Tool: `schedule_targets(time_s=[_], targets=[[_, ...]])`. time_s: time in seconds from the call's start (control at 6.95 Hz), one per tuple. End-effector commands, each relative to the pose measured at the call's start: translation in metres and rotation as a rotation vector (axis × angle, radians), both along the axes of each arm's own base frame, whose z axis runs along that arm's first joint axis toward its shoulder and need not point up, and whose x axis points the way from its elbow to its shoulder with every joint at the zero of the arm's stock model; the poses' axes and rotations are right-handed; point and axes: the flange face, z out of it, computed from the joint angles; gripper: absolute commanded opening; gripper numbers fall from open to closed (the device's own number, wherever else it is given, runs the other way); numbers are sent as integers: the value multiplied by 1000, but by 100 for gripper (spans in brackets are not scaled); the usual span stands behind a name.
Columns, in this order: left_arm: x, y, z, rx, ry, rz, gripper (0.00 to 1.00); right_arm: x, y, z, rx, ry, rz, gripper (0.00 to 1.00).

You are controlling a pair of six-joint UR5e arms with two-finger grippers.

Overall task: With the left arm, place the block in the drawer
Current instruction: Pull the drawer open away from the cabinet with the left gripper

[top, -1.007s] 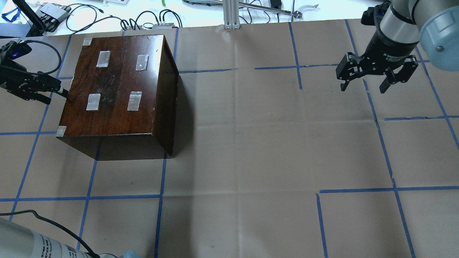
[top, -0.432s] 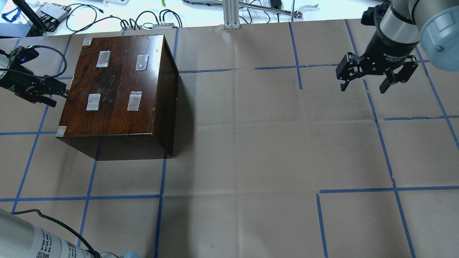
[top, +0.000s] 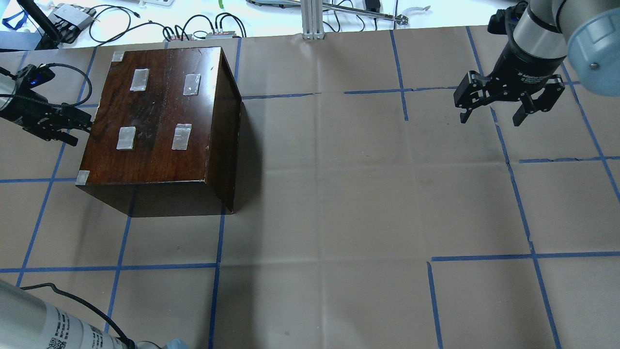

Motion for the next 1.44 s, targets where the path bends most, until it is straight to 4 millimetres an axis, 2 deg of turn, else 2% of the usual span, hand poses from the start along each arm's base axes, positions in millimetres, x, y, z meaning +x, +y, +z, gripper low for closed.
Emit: schedule_targets(time_s=[0.0,0.58,0.86,1.29], targets=[[4,-2,0,2,-17,-1,99,0,0,-1,2,0,-1,100],[24,-1,0,9,-66,-7,99,0,0,1,-1,0,0,100],[48,8,1,-3,-81,-6,99,0,0,1,-1,0,0,100],[56,9,0,-16,-94,-19,99,0,0,0,0,0,0,100]])
